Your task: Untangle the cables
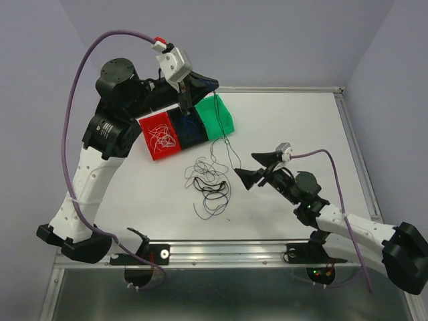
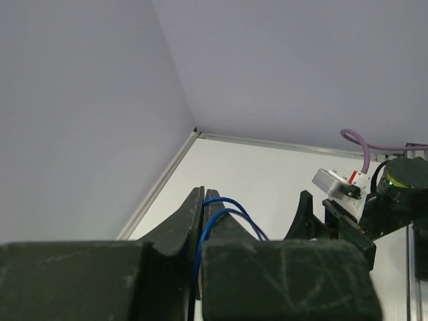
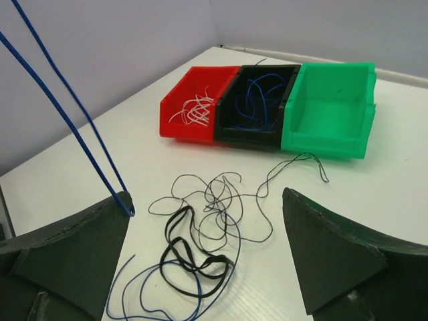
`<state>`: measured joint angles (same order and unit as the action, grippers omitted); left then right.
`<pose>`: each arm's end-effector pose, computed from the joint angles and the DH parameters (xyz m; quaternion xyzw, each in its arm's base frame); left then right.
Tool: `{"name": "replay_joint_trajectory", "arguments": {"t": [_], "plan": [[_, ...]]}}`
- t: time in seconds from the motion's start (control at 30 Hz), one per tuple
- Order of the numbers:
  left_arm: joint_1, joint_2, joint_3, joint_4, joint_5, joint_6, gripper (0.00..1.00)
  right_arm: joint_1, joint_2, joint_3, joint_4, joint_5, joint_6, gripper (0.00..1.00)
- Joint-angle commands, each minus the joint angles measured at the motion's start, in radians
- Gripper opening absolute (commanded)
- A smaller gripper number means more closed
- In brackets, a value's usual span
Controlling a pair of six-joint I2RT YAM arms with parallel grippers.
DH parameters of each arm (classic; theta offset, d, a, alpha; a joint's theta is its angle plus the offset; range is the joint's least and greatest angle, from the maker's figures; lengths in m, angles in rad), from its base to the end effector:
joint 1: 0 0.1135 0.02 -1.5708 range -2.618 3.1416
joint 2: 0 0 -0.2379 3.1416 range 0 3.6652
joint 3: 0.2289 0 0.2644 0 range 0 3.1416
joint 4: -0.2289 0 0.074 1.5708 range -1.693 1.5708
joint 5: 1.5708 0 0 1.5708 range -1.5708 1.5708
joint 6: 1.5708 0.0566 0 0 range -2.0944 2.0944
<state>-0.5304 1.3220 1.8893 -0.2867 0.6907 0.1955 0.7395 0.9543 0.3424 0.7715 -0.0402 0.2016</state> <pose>0.2055 -0.1623 0.5656 0.4537 0.4329 -0.3260 0.7074 0.1880 0.1746 0.2295 -0.1870 0.6210 0.3567 0.6724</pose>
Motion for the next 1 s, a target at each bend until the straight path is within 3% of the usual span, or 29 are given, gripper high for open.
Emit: {"name": "replay_joint_trajectory", "arguments": {"t": [0.0,0.5,0.73,0.97], "plan": [[-0.002,-0.015,-0.076,0.09,-0.011,0.008,0.0,-0.002,-0.008,-0.066,0.17,-0.007,0.025,0.99],[0.018,-0.046,-0.507,0.309,-0.25,0.142,0.0,-0.002,0.004,-0.106,0.181,0.063,0.012,0.99],[0.142,-0.05,-0.547,0.314,-0.237,0.134,0.0,-0.002,0.087,-0.045,0.193,0.053,-0.019,0.99],[0.158,-0.072,-0.581,0.288,-0.278,0.16,0.0,-0.002,0.224,0.084,0.19,-0.015,-0.071,1.0]]}}
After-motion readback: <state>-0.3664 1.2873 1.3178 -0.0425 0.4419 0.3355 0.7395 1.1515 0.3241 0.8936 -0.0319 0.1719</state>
